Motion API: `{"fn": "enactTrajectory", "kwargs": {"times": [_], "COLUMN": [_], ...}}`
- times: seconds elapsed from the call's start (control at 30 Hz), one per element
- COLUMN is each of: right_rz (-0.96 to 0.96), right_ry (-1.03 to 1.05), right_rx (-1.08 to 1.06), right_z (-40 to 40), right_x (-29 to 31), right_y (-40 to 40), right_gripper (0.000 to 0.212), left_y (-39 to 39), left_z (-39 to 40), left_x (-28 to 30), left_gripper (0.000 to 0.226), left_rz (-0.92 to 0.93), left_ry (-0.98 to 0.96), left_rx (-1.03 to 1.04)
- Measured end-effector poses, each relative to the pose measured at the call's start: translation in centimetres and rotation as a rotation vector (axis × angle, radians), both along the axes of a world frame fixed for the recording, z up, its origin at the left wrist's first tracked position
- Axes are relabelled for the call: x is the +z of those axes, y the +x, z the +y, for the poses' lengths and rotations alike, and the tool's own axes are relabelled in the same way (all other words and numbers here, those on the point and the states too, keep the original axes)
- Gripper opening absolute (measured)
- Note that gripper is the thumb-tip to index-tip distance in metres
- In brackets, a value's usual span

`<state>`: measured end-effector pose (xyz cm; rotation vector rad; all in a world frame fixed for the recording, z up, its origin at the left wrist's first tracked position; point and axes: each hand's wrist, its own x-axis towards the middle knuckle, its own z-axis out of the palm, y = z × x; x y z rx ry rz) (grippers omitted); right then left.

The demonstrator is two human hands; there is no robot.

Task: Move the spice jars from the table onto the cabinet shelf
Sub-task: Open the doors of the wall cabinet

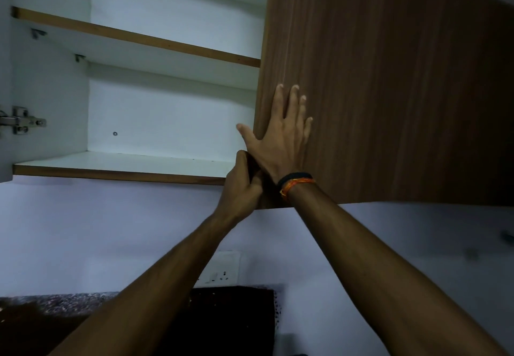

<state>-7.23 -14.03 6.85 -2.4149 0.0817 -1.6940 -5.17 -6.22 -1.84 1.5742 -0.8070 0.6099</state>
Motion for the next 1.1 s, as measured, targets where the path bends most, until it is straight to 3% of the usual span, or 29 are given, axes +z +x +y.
{"fn": "enactTrajectory", "kwargs": {"times": [0.23,0.43,0.57,0.77,1.1], "right_rz": [-0.091,-0.139,-0.14,-0.133,-0.131], "right_ry": [0.042,0.066,0.039,0.057,0.09], "right_rx": [0.055,0.148,0.155,0.132,0.149], "right_z": [-0.8,-3.2,-5.1,-8.1,-12.9], "right_x": [-0.3,-0.3,-0.1,-0.1,-0.4], "right_y": [-4.5,-9.9,-13.8,-18.6,-25.4], "right_gripper": [0.106,0.108,0.108,0.099,0.085], "left_y": [-4.8,-7.6,-9.6,-12.9,-18.1], "left_z": [-1.2,-3.3,-5.3,-9.3,-15.6], "left_x": [-1.4,-1.4,-1.5,-1.4,-1.1], "left_gripper": [0.028,0.023,0.063,0.088,0.114], "left_rz": [-0.125,-0.093,-0.053,-0.164,-0.302], "left_ry": [-0.068,-0.059,0.035,0.105,0.248], "left_rx": [-0.093,-0.28,-0.519,-0.797,-0.668]}}
